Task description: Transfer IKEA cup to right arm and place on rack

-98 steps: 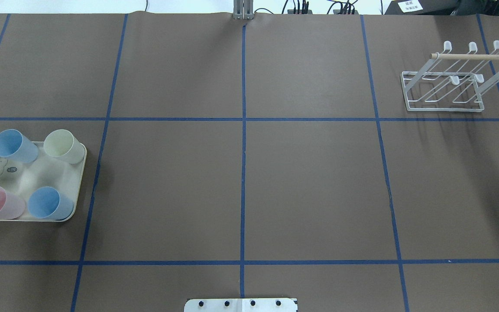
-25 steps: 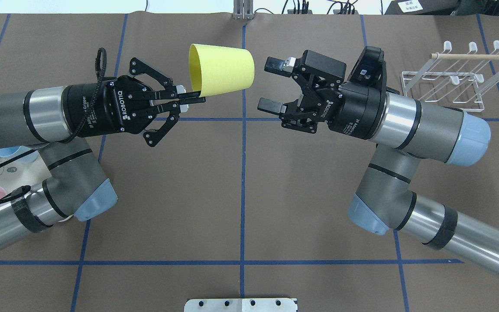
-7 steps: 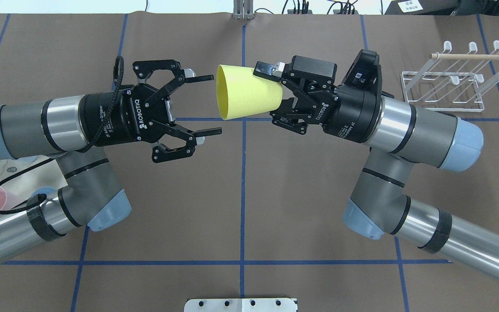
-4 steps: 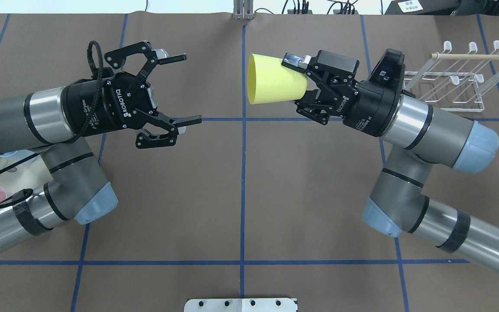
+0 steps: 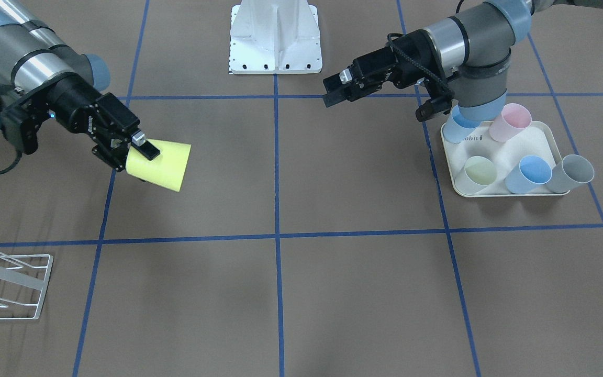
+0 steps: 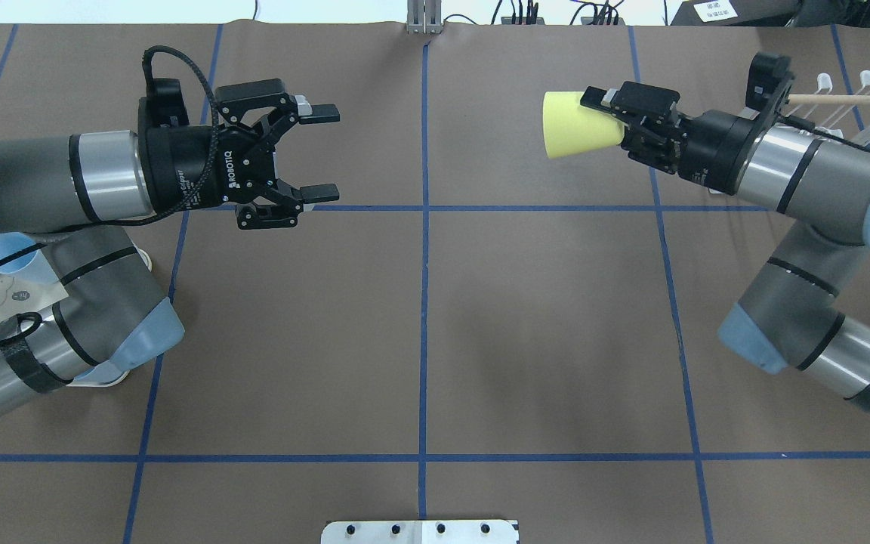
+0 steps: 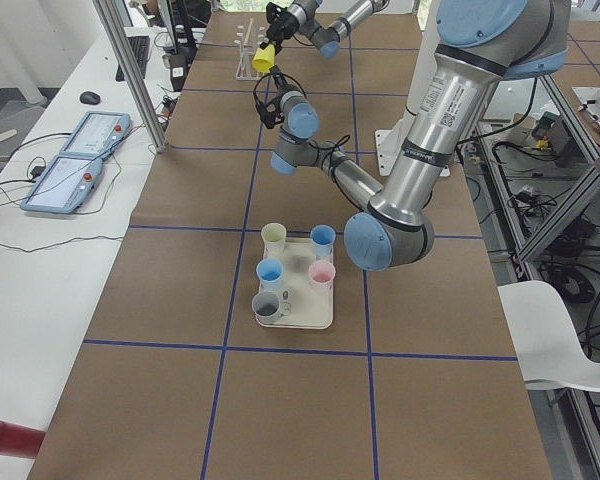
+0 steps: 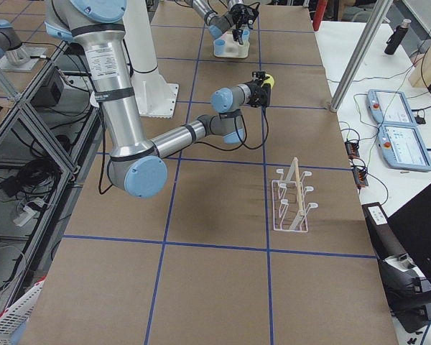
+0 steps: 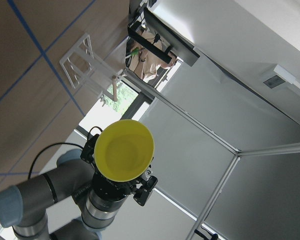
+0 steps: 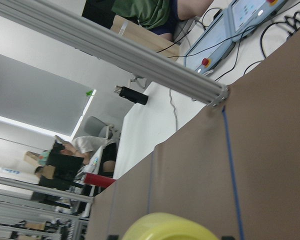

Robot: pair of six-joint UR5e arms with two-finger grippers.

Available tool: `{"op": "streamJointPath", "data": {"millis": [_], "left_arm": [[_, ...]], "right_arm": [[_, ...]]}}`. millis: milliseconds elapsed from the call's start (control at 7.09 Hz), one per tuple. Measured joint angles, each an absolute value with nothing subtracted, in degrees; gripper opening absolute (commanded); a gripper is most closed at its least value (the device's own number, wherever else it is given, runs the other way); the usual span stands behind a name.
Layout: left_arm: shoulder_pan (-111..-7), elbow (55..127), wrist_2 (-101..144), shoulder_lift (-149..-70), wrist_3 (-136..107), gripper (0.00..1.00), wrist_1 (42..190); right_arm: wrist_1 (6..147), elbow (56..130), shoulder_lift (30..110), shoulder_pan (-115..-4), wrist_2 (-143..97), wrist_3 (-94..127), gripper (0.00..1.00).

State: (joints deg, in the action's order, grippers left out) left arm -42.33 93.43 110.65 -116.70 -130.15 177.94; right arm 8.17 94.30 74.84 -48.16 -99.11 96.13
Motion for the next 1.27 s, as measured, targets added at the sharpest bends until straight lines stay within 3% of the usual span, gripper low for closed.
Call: {"op": "streamJointPath", "data": {"millis": [705, 1270], "left_arm": [[-55.39, 93.12, 127.52, -115.22, -106.0, 1.0, 156.9], [-63.54, 93.38, 131.63, -111.89, -88.22, 1.0, 143.21]], "right_arm": [[40.65, 96.96, 78.34, -71.78, -123.07, 52.64, 0.0], [71.29, 106.07, 81.76, -76.53, -124.15, 21.86, 0.0]]}}
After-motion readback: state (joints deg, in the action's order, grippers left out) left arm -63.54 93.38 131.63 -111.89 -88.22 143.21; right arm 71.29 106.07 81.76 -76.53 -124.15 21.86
